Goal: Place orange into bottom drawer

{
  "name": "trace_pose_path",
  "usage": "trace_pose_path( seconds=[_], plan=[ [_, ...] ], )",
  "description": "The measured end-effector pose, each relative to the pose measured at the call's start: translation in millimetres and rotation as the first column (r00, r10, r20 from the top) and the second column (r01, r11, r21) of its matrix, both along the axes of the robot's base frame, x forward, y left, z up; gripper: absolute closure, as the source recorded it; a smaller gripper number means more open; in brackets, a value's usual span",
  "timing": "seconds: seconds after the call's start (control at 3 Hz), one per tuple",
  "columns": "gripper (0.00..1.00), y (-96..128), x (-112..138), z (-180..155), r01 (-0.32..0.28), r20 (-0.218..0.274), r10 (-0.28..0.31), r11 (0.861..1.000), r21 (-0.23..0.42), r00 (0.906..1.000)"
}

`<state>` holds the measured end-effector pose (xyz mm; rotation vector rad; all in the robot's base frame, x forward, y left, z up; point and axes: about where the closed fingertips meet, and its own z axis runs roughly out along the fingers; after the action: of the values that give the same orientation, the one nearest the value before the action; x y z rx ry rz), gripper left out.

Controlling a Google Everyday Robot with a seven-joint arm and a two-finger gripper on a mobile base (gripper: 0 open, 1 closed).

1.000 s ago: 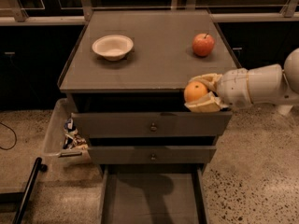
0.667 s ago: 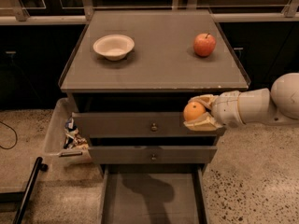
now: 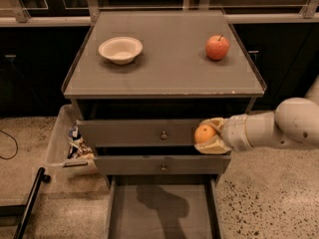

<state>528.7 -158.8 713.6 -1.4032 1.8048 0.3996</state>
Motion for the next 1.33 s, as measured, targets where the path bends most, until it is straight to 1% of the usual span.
trace_pose_path(
  seconds=[0.33,0.67,1.0,1.33],
  plan=[
    [1.0,-10,-14,-64,-0.003,-0.042,0.002,0.999,-0.041,0.9991],
    [1.0,-24,-22,-123,-0.046,-0.04,0.042,0.994,-0.097,0.9983],
    [1.0,-29,-22,-174,-0.118,-0.053,0.113,0.988,-0.099,0.9921],
    [1.0,-27,-27,-204,-0.138,-0.082,0.134,0.989,-0.042,0.9876]
  ],
)
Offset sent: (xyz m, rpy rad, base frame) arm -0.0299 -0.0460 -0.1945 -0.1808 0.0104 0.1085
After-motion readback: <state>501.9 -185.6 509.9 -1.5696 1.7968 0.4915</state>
